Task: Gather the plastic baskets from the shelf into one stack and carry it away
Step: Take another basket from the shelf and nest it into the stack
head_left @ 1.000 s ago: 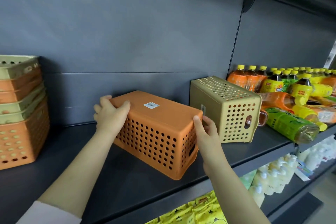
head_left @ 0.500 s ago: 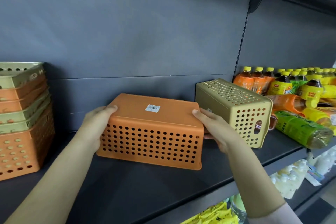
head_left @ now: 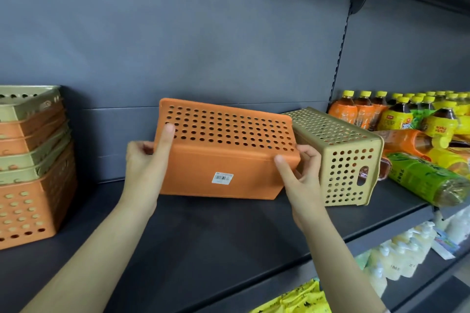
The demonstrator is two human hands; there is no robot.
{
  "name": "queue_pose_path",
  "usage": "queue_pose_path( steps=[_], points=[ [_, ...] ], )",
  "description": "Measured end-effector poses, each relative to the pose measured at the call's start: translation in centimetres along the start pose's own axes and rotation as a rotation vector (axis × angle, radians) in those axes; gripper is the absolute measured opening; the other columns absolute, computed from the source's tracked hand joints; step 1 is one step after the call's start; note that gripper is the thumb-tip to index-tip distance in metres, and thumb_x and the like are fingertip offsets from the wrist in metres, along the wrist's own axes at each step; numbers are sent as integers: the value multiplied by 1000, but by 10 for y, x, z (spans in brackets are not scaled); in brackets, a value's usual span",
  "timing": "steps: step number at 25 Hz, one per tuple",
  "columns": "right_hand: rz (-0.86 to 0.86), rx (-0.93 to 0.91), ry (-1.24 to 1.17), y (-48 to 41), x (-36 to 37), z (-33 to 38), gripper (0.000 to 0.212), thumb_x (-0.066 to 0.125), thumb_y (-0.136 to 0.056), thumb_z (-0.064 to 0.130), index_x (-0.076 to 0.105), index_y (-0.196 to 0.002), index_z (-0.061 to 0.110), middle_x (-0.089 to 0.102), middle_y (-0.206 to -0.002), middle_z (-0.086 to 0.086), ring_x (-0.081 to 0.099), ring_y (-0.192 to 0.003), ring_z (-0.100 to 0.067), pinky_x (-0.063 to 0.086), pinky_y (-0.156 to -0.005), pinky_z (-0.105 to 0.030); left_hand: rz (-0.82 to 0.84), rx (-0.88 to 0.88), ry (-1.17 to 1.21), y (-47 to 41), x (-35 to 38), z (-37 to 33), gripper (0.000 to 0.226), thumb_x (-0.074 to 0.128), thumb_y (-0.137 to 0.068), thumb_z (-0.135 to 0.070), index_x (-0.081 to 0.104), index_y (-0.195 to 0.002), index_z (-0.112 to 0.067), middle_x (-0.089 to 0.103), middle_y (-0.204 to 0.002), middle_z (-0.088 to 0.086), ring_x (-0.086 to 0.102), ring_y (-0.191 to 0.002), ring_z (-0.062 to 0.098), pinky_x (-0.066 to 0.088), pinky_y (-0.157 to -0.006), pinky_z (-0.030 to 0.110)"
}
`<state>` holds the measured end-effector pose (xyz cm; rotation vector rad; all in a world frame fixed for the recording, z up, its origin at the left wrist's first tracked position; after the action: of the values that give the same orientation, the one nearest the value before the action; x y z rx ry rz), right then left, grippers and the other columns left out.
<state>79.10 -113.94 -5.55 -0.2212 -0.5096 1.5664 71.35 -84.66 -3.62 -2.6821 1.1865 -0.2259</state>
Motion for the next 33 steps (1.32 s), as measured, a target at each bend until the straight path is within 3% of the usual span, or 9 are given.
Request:
queue_pose_path(
  steps=[4,7,10,13,18,21,24,29,33],
  points=[
    [-110,33,-14,3,-4,-18,57,77,-70,56,39,-102,28,56,-114,1,59,-95,-2,46,-81,-23,-44,-68,54,-9,-5,12,48,66,-73,-67,43,-90,-29,59,-119,6,60,-99,17,47,-82,37],
    [-89,99,103,0,-4,-28,83,73,-62,66,41,-131,33,54,-128,2,57,-113,-8,48,-94,-29,16,-84,112,-12,2,16,28,62,-91,-31,44,-113,-32,63,-116,0,63,-95,15,47,-75,34],
    [73,154,103,3,4,-28,60,71,-81,51,50,-135,38,62,-128,15,60,-111,4,45,-92,-21,96,34,65,-8,9,6,45,57,-94,-18,41,-133,-32,64,-113,-11,64,-100,10,50,-83,31],
    [135,110,92,11,3,-16,46,67,-89,25,53,-133,28,69,-121,12,62,-110,4,47,-93,-21,119,229,31,1,4,-20,51,68,-89,-30,40,-132,-36,61,-122,-16,62,-108,2,51,-89,30],
    [12,20,26,20,8,37,69,75,-70,34,46,-129,15,67,-121,4,63,-114,-8,50,-99,-32,178,466,38,24,-33,-75,55,75,-75,-39,40,-115,-50,53,-132,-17,53,-116,-13,49,-94,24],
    [22,-99,-1,19,39,84,69,75,-75,22,40,-135,18,66,-120,7,64,-111,-5,53,-96,-32,199,537,-7,18,-69,-111,54,76,-74,-39,36,-109,-50,57,-133,-5,58,-121,5,51,-100,38],
    [102,-237,40,22,92,127,90,71,-84,3,18,-152,29,64,-126,9,63,-115,-4,52,-95,-28,167,629,-68,2,-120,-159,57,75,-83,-29,32,-119,-40,64,-125,-3,65,-105,-1,54,-93,30],
    [227,-372,123,41,193,174,112,75,-83,11,-7,-155,39,53,-141,13,59,-117,3,52,-94,-27,180,673,-153,-21,-221,-206,86,71,-87,-32,12,-147,-49,65,-117,-15,66,-104,3,55,-82,32],
    [358,-413,163,58,282,195,113,73,-86,14,-15,-153,38,45,-149,12,52,-126,2,47,-103,-26,125,671,-211,-33,-311,-218,88,71,-76,-46,17,-145,-54,59,-129,-9,69,-96,4,57,-69,24]
  ],
)
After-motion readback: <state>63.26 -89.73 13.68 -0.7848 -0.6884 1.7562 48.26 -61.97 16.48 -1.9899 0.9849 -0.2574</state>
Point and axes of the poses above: each hand's wrist, its own y-axis away from the middle knuckle, its own x-axis out of the palm, z = x × y, the point moved 8 cm from there along -y, towards the middle knuckle
